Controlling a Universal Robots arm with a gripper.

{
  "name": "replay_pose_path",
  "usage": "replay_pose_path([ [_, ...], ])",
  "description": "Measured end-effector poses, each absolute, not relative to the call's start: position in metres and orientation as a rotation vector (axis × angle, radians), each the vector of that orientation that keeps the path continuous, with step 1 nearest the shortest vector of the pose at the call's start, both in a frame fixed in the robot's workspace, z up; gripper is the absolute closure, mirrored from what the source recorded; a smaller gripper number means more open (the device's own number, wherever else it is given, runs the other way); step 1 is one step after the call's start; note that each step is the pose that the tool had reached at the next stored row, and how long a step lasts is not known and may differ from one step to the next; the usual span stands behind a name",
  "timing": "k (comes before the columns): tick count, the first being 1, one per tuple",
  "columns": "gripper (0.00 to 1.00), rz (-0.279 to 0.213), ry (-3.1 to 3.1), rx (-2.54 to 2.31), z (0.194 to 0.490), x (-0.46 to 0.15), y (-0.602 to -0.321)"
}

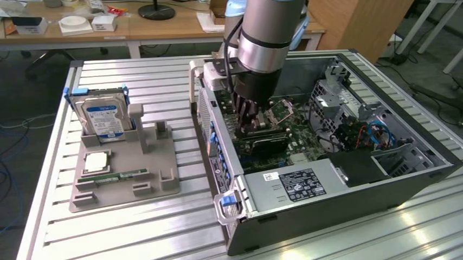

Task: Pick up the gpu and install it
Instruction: 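Press down on the gpu until it lock into place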

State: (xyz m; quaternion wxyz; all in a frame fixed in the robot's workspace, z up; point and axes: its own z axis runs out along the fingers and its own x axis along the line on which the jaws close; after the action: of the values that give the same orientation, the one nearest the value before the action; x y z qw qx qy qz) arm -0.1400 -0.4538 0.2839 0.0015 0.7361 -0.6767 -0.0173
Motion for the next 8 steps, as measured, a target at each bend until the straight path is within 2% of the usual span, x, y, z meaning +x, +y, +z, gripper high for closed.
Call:
replay_pose_path([
  [8, 0.9, -0.054, -2.124, 2.31, 0.2733, -0.1364, -0.4538],
])
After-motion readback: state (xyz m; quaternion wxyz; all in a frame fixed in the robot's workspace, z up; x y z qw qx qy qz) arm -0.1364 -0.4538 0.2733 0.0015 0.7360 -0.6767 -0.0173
